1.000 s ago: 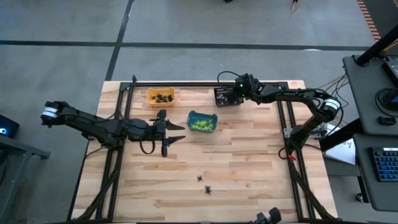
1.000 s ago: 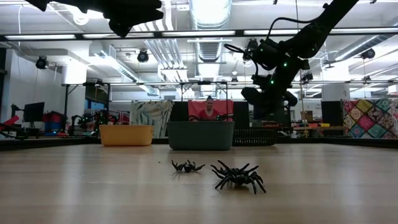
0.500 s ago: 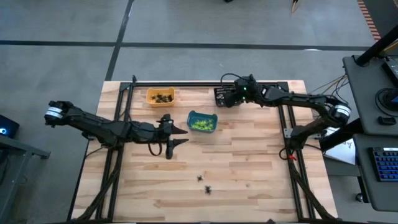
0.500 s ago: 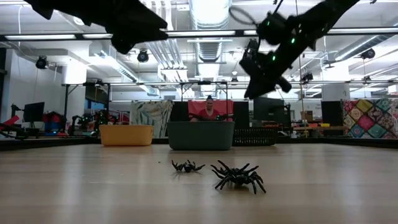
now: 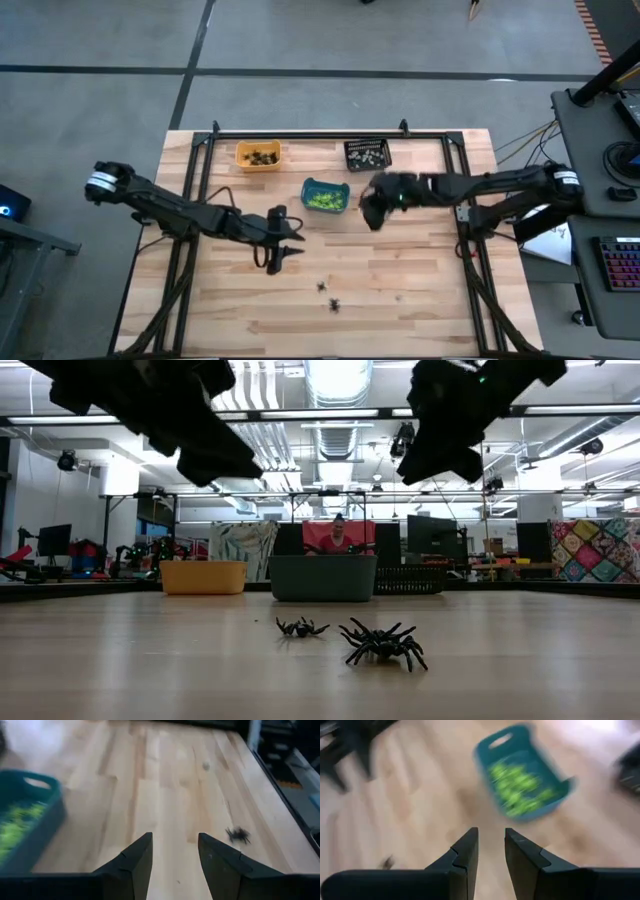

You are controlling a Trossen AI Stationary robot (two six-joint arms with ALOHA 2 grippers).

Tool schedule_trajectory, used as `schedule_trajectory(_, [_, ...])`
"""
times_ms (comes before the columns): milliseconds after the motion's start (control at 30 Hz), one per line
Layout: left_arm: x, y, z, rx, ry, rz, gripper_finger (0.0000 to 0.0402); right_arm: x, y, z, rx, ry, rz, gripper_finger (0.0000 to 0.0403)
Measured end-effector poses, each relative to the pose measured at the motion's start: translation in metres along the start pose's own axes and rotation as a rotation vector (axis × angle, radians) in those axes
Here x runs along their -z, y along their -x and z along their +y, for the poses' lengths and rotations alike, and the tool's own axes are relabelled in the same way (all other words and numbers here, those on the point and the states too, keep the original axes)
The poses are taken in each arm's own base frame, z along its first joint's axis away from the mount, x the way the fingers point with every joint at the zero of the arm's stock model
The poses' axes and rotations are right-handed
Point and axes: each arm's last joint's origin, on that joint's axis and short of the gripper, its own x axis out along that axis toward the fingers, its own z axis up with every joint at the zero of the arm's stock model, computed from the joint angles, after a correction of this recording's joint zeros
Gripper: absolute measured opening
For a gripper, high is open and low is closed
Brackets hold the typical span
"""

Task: Sort Halloween decoration
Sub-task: Put the black spider toy into the yellow bin

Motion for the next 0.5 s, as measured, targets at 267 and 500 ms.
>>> schedule_trajectory(267, [0.015,-0.025,-0.012,0.070,-0.022,0.094,0.0142,0.046,-0.007,0.053,-0.113,0.025,0.150,0.0084])
schedule_trajectory(500, [0.026,-0.054,-0.032,0.213,-0.135,0.195,0.0142,0.083,-0.017,0.078,-0.126,0.026,0.268,0.0084])
